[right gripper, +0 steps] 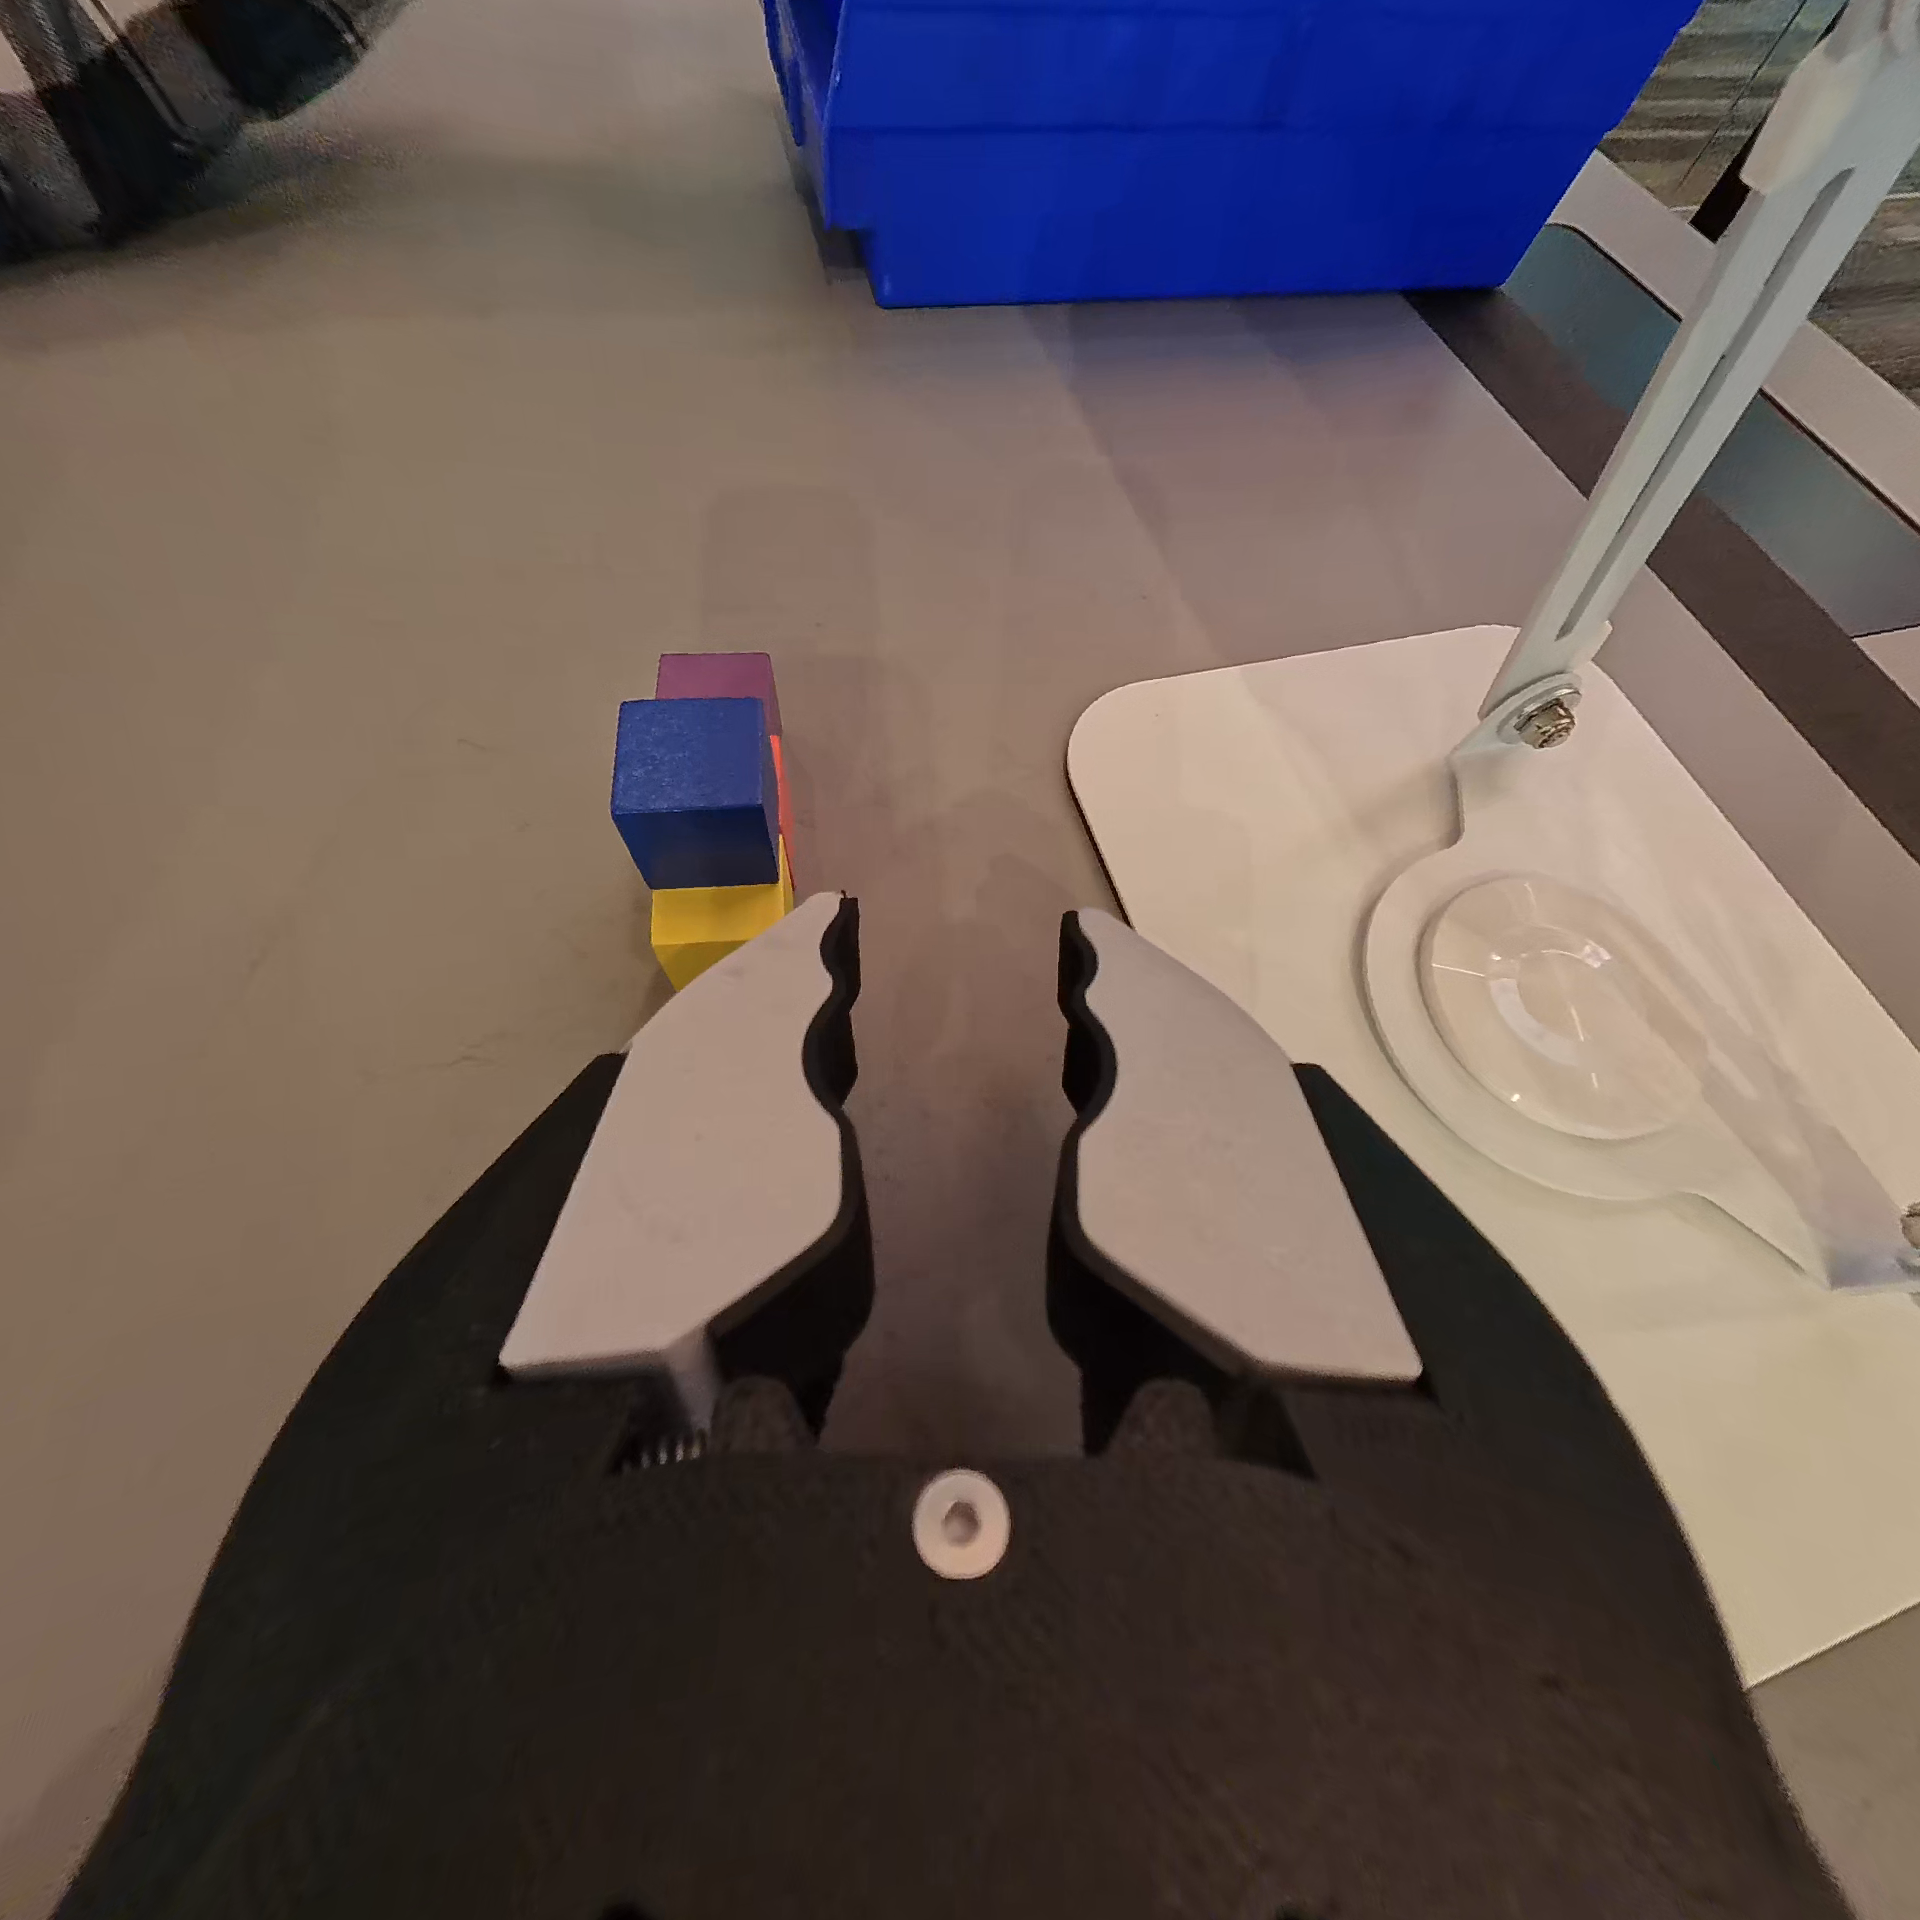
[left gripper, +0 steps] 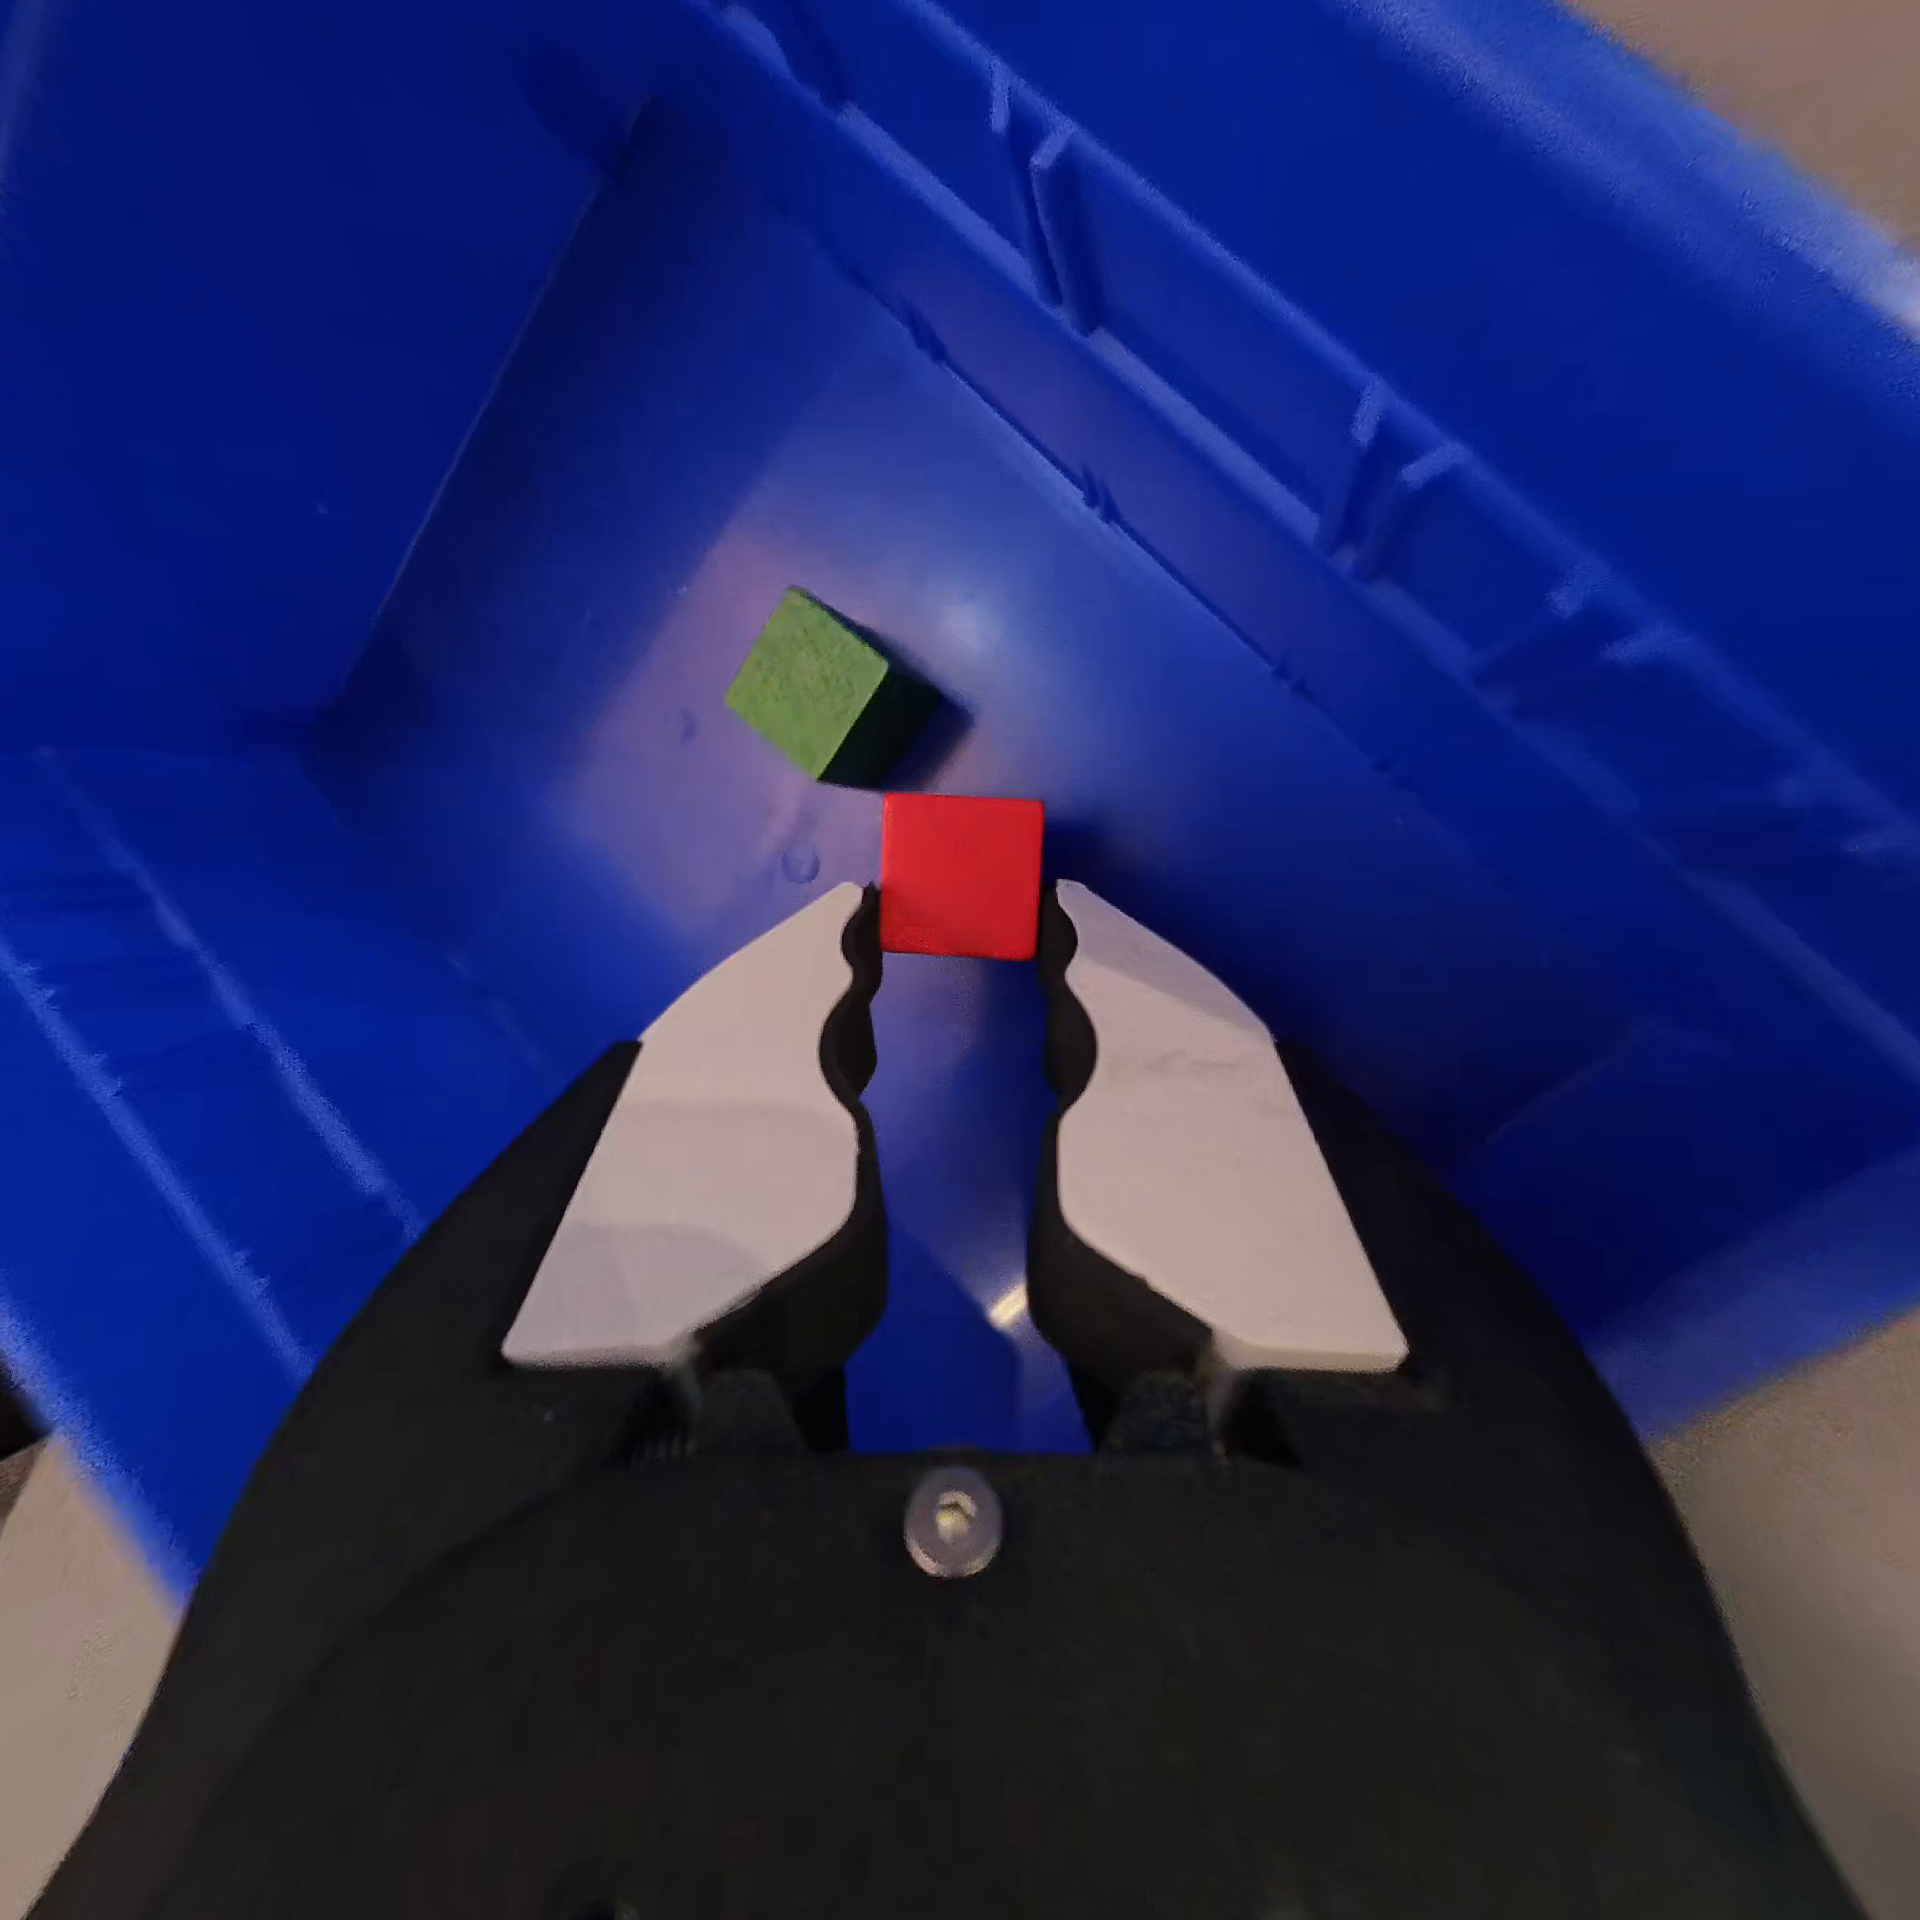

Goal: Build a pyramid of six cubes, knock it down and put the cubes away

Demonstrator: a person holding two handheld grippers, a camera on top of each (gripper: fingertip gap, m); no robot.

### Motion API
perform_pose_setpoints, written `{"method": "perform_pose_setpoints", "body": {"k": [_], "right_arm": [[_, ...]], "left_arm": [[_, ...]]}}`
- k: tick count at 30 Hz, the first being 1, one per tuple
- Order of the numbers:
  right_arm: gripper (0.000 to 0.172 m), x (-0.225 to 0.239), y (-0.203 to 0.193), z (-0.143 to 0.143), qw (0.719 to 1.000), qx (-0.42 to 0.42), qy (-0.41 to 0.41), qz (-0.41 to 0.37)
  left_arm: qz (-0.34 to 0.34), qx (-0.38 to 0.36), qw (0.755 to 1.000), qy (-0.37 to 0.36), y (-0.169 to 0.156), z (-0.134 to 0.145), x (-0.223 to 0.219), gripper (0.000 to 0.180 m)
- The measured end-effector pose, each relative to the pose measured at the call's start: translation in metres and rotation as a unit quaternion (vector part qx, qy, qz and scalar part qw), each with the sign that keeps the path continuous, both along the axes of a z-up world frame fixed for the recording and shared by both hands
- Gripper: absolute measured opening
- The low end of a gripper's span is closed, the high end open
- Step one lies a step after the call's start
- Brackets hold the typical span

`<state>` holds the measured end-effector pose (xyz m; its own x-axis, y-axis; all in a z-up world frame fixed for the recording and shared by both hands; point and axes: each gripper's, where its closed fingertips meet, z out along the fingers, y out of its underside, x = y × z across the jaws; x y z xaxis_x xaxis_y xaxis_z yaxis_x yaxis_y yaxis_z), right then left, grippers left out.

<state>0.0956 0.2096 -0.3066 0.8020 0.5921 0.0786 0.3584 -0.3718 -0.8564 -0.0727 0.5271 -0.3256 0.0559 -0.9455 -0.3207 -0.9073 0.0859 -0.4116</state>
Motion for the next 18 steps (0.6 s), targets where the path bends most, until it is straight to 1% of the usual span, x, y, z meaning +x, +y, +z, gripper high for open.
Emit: {"method": "perform_pose_setpoints", "body": {"k": [2, 4, 5, 8, 10, 12, 15, 18], "right_arm": [[0.037, 0.0, 0.0, 0.0, 1.0, 0.0, 0.002, 0.0], [0.037, 0.0, 0.0, 0.001, 1.0, 0.001, 0.004, 0.0], [0.036, 0.0, 0.0, 0.001, 1.0, 0.001, 0.004, 0.001], [0.036, -0.001, -0.001, 0.0, 1.0, -0.003, 0.004, 0.005], [0.036, -0.002, -0.002, 0.0, 1.0, -0.002, 0.003, 0.009], [0.036, -0.003, -0.002, -0.001, 1.0, -0.006, 0.003, 0.014], [0.036, -0.005, -0.003, -0.002, 1.0, -0.008, 0.001, 0.019], [0.035, -0.006, -0.004, -0.002, 1.0, -0.01, 0.002, 0.024]], "left_arm": [[-0.007, -0.004, 1.0, -0.02, -0.01, 0.023, -0.006, 0.028], [-0.018, -0.001, 0.999, -0.05, -0.026, 0.054, -0.011, 0.028], [-0.029, -0.003, 0.998, -0.06, -0.04, 0.068, -0.013, 0.028], [-0.091, 0.001, 0.991, -0.098, -0.096, 0.108, -0.003, 0.028], [-0.144, 0.0, 0.983, -0.115, -0.14, 0.12, 0.014, 0.028], [-0.197, -0.02, 0.972, -0.125, -0.188, 0.117, 0.033, 0.028], [-0.269, -0.047, 0.955, -0.118, -0.248, 0.094, 0.062, 0.028], [-0.32, -0.069, 0.94, -0.095, -0.286, 0.067, 0.085, 0.028]]}}
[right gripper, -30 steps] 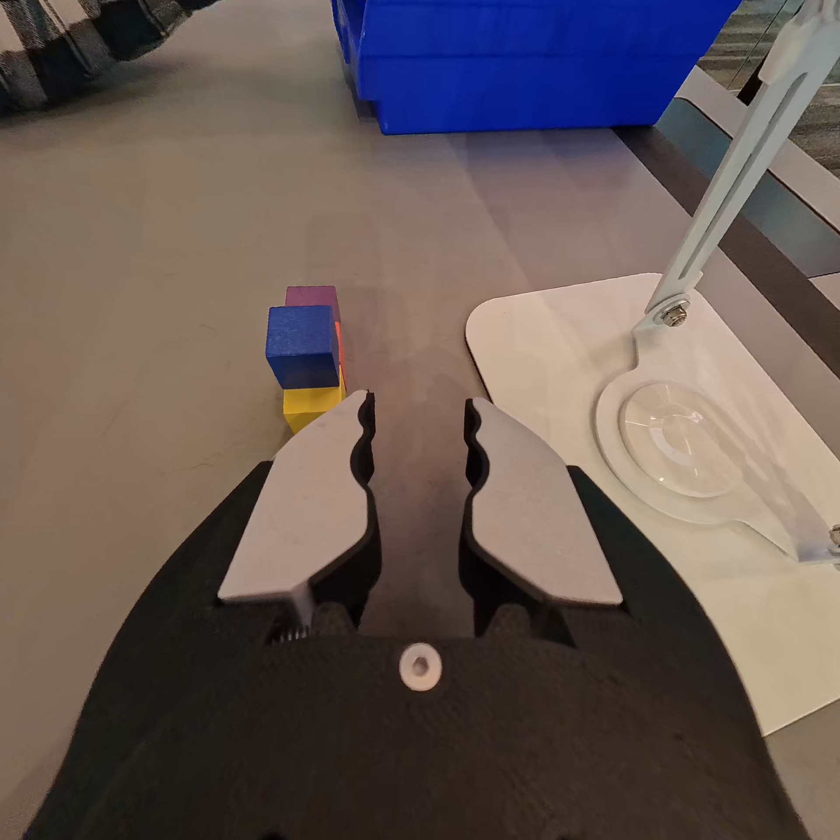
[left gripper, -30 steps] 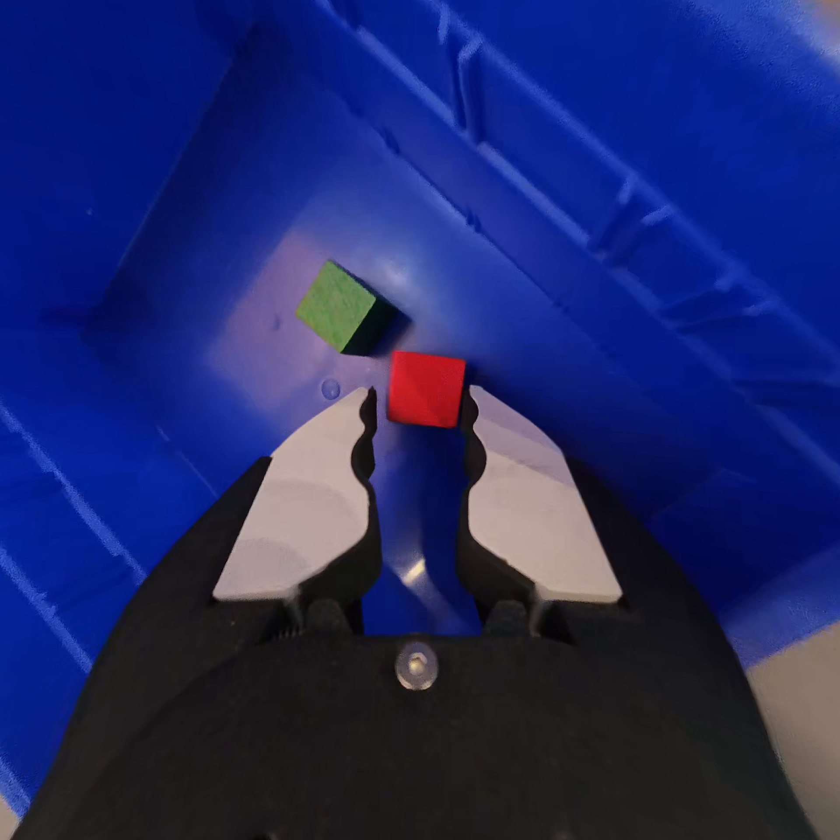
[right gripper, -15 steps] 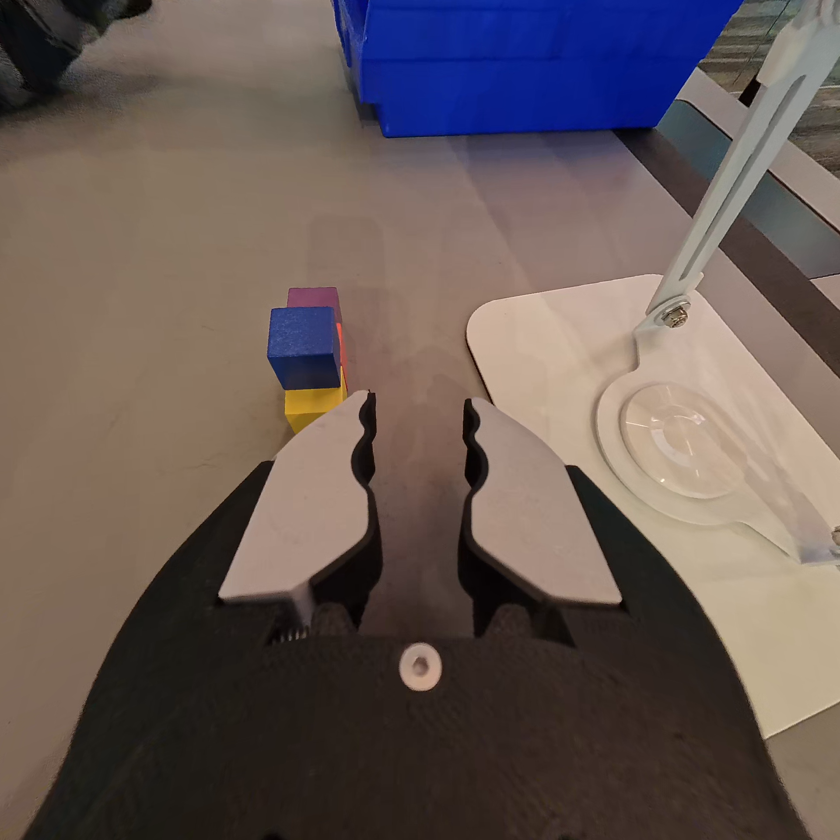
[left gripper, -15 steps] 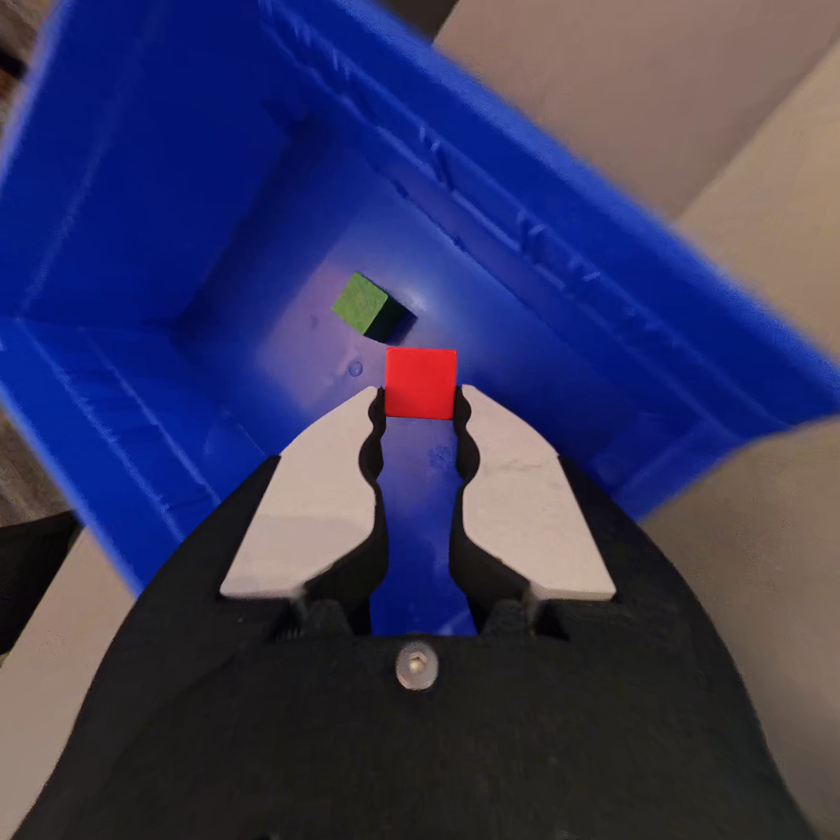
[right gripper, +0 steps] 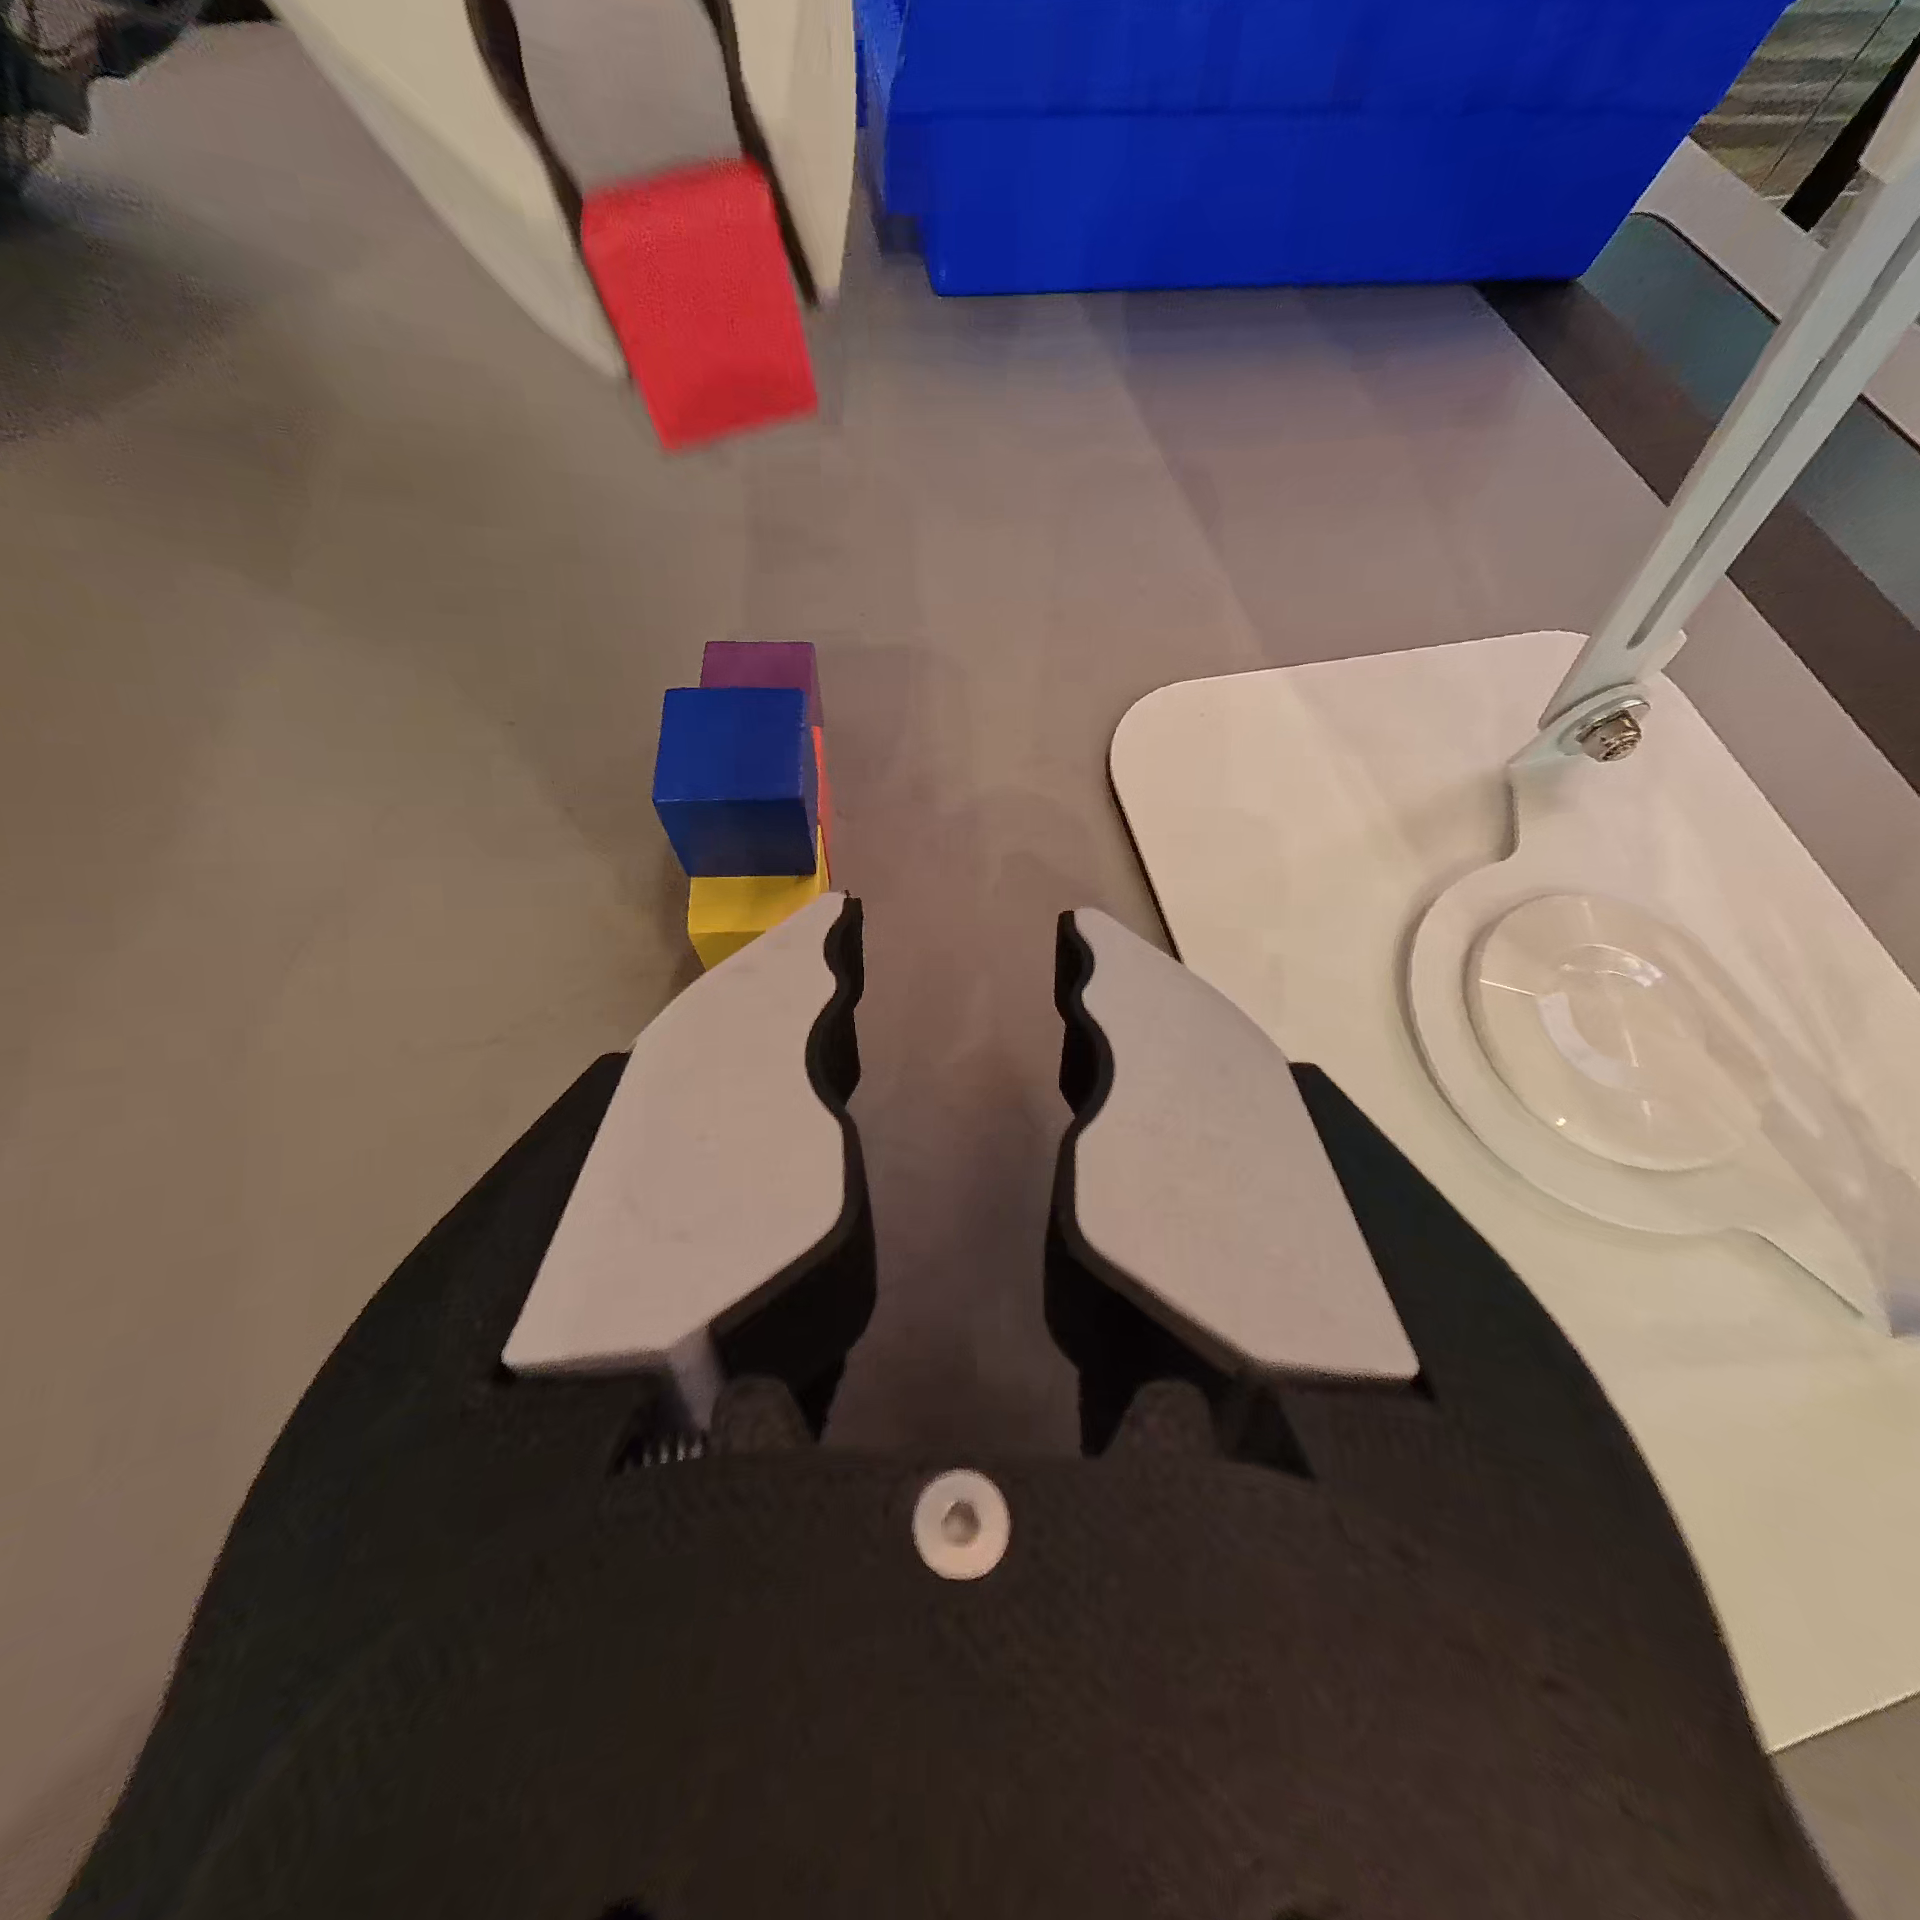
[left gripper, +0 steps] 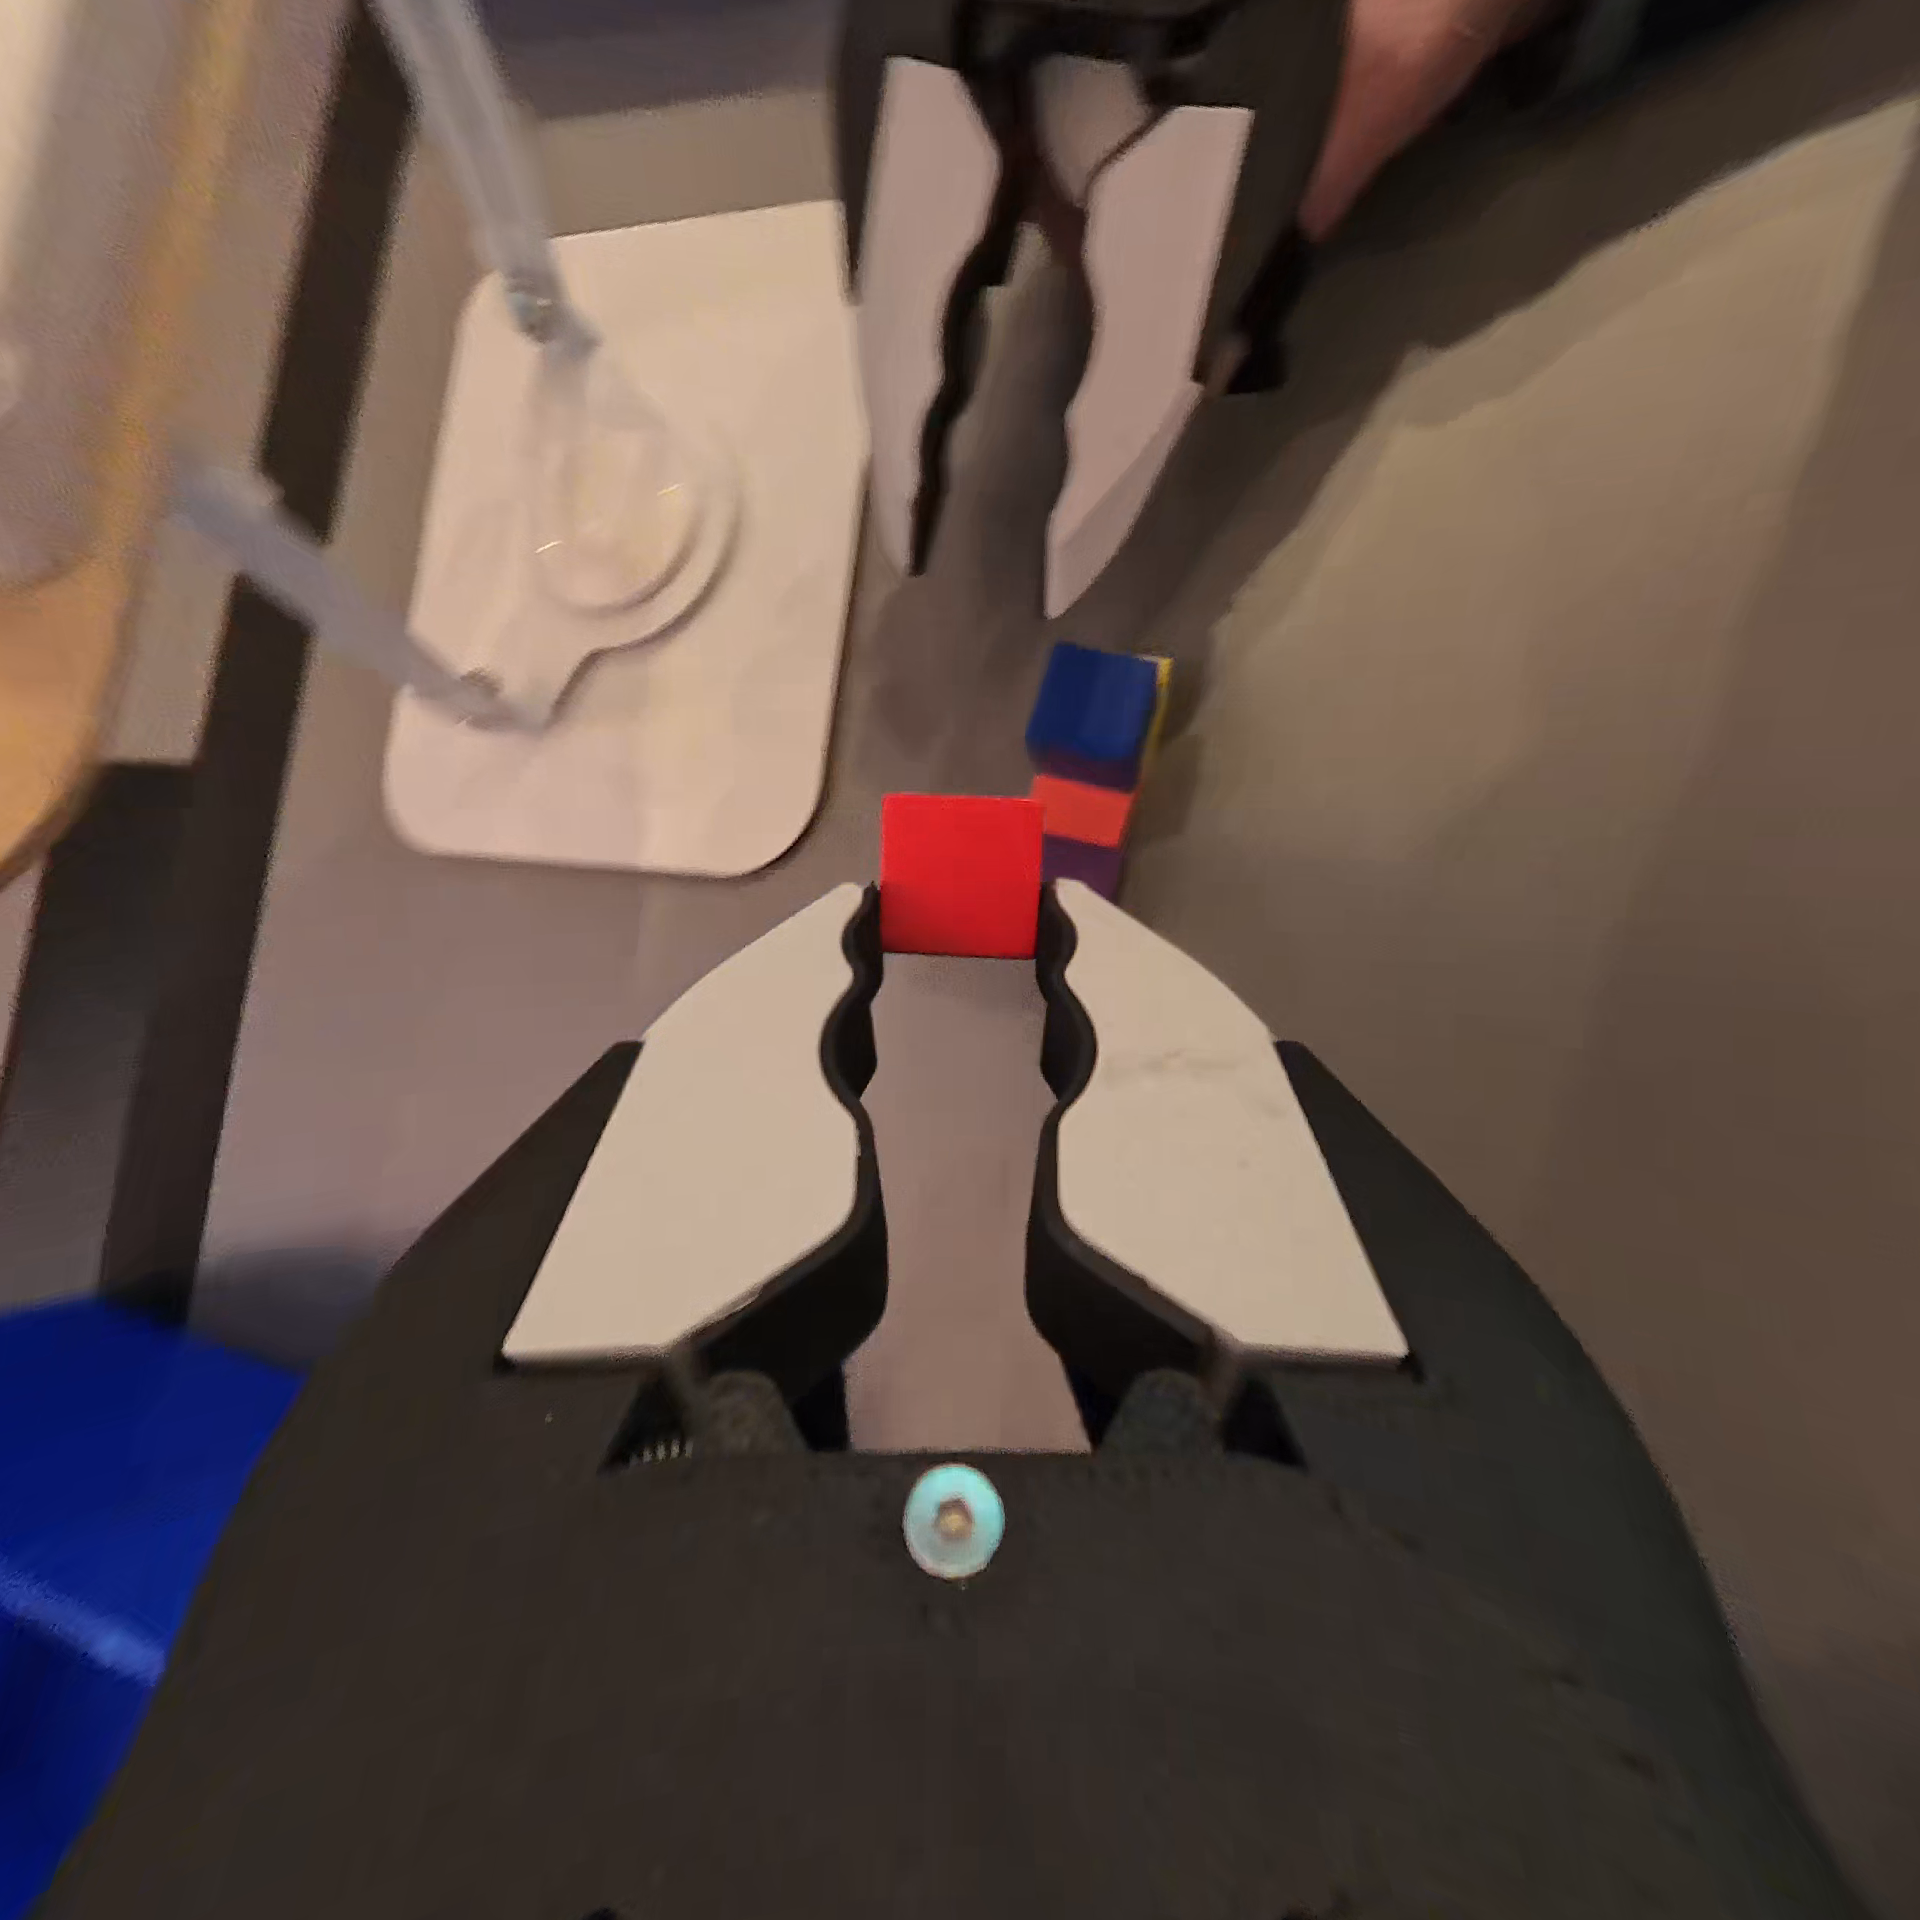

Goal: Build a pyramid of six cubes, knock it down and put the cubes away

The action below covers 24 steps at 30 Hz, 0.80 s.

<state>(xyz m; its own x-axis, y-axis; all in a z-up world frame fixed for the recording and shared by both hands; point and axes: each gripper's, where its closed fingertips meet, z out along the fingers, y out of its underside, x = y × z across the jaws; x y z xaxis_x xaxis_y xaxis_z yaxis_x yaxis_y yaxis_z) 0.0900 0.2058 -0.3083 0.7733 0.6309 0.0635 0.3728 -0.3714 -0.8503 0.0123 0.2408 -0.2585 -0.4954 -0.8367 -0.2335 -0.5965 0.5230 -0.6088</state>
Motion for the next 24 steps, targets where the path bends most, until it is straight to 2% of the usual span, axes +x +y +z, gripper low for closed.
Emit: {"method": "perform_pose_setpoints", "body": {"k": [3, 7, 14, 17, 24], "right_arm": [[0.035, -0.001, -0.001, 0.001, 1.0, -0.001, 0.005, 0.004], [0.035, -0.001, -0.002, 0.002, 1.0, -0.001, 0.009, 0.009], [0.035, -0.002, -0.004, 0.003, 1.0, 0.0, 0.012, 0.015], [0.035, -0.003, -0.004, 0.002, 1.0, 0.0, 0.009, 0.016], [0.035, -0.003, -0.004, 0.001, 1.0, -0.002, 0.007, 0.017]], "left_arm": [[-0.043, 0.011, 0.999, 0.029, -0.014, -0.014, 0.011, 0.028], [-0.085, 0.005, 0.996, 0.037, -0.023, -0.014, 0.018, 0.028], [-0.087, -0.012, 0.995, 0.051, -0.017, -0.025, 0.013, 0.027], [-0.09, 0.01, 0.994, 0.065, -0.014, -0.033, 0.012, 0.027], [-0.104, 0.008, 0.991, 0.084, -0.022, -0.046, 0.011, 0.028]]}}
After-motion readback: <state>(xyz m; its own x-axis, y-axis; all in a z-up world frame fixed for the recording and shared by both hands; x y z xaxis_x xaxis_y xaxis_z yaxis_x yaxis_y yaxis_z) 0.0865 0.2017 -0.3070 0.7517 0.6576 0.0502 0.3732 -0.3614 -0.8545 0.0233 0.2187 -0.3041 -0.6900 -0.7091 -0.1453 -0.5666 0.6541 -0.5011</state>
